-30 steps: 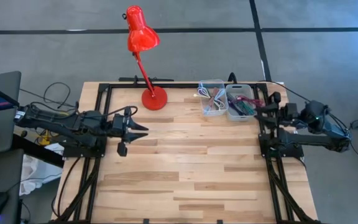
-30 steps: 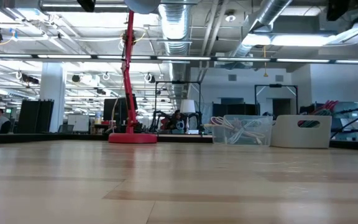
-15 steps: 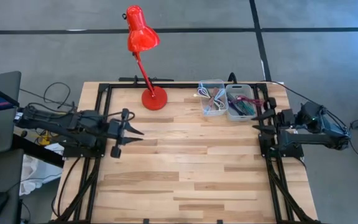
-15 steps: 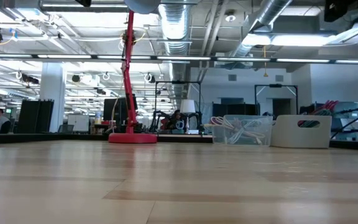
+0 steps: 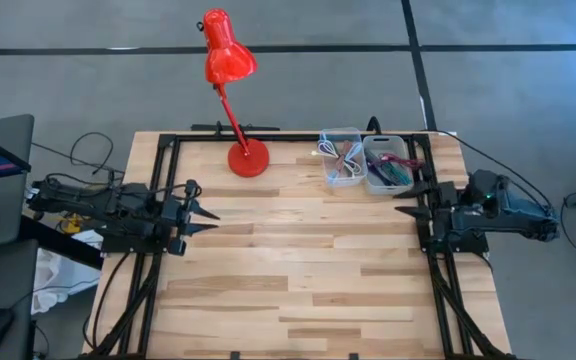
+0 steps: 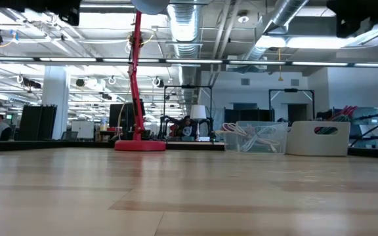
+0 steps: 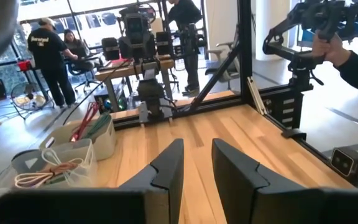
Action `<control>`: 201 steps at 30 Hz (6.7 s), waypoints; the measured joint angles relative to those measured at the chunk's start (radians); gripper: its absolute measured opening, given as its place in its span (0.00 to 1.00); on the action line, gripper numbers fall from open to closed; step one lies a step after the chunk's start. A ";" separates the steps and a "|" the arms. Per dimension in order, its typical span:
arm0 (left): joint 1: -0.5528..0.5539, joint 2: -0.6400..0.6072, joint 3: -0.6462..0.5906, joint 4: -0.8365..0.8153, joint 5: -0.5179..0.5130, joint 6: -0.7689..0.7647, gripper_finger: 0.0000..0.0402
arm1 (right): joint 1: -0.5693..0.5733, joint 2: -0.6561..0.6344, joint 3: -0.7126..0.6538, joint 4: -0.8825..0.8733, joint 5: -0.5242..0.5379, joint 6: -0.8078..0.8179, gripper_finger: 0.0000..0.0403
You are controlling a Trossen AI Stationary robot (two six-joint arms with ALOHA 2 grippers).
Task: Pick & Place USB Port
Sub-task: Return to Home Position
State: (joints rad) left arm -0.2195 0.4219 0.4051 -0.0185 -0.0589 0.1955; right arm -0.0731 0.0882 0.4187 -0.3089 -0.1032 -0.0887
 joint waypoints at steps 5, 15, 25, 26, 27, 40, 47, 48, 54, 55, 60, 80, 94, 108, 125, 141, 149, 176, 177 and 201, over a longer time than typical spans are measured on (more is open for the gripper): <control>0.000 -0.073 -0.067 0.005 0.000 -0.019 0.21 | 0.000 -0.080 -0.001 -0.064 0.000 0.000 0.29; 0.000 -0.141 -0.177 0.058 0.000 -0.018 0.21 | 0.000 -0.084 -0.063 -0.047 0.050 0.003 0.29; 0.000 -0.149 -0.242 0.128 -0.021 -0.021 0.21 | 0.002 -0.084 -0.149 0.084 0.051 0.014 0.29; 0.000 -0.149 -0.249 0.133 -0.021 -0.025 0.21 | 0.002 -0.084 -0.158 0.087 0.051 0.023 0.29; 0.000 -0.150 -0.258 0.142 -0.021 -0.026 0.21 | 0.002 -0.084 -0.169 0.086 0.051 0.032 0.29; 0.000 -0.149 -0.356 0.262 -0.016 -0.060 0.21 | 0.002 -0.085 -0.259 0.177 0.042 0.058 0.29; 0.000 -0.149 -0.401 0.307 0.019 -0.058 0.21 | 0.002 -0.085 -0.259 0.149 0.017 0.055 0.29; 0.000 -0.149 -0.401 0.308 0.040 -0.048 0.21 | 0.002 -0.085 -0.259 0.143 0.016 0.054 0.29; 0.000 -0.149 -0.401 0.312 0.136 -0.013 0.21 | 0.002 -0.085 -0.259 0.105 0.006 0.051 0.29; 0.000 -0.149 -0.401 0.312 0.147 -0.012 0.21 | 0.002 -0.085 -0.259 0.103 -0.003 0.043 0.29; 0.000 -0.149 -0.401 0.311 0.163 -0.013 0.21 | 0.002 -0.085 -0.259 0.090 -0.009 0.029 0.29; 0.000 -0.148 -0.400 0.277 0.161 -0.012 0.21 | 0.002 -0.086 -0.348 0.143 0.000 0.005 0.29; 0.000 -0.328 -0.301 -0.066 0.161 -0.020 0.21 | 0.001 -0.086 -0.288 -0.005 0.005 0.011 0.29; 0.000 -0.422 -0.269 -0.145 0.154 0.007 0.21 | 0.002 -0.086 -0.282 0.014 0.052 0.008 0.29; -0.004 -0.415 -0.382 0.012 0.183 0.002 0.21 | 0.002 -0.086 -0.281 0.035 0.048 0.030 0.29; -0.004 -0.413 -0.383 0.011 0.182 -0.011 0.21 | 0.029 -0.086 -0.341 0.113 0.045 0.023 0.29; -0.004 -0.383 -0.383 0.010 0.159 -0.021 0.21 | 0.055 -0.081 -0.341 0.110 0.051 0.027 0.29; -0.004 -0.312 -0.384 0.028 0.157 -0.021 0.21 | 0.055 -0.080 -0.341 0.109 0.051 0.097 0.29; -0.004 -0.312 -0.384 0.027 0.157 -0.021 0.21 | 0.055 -0.080 -0.341 0.109 0.051 0.097 0.29; -0.004 -0.312 -0.384 0.042 0.158 -0.021 0.21 | 0.055 -0.080 -0.341 0.109 0.051 0.097 0.29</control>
State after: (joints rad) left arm -0.2234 0.1097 0.0212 0.0238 0.0986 0.1749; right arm -0.0181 0.0082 0.0776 -0.2001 -0.0517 0.0088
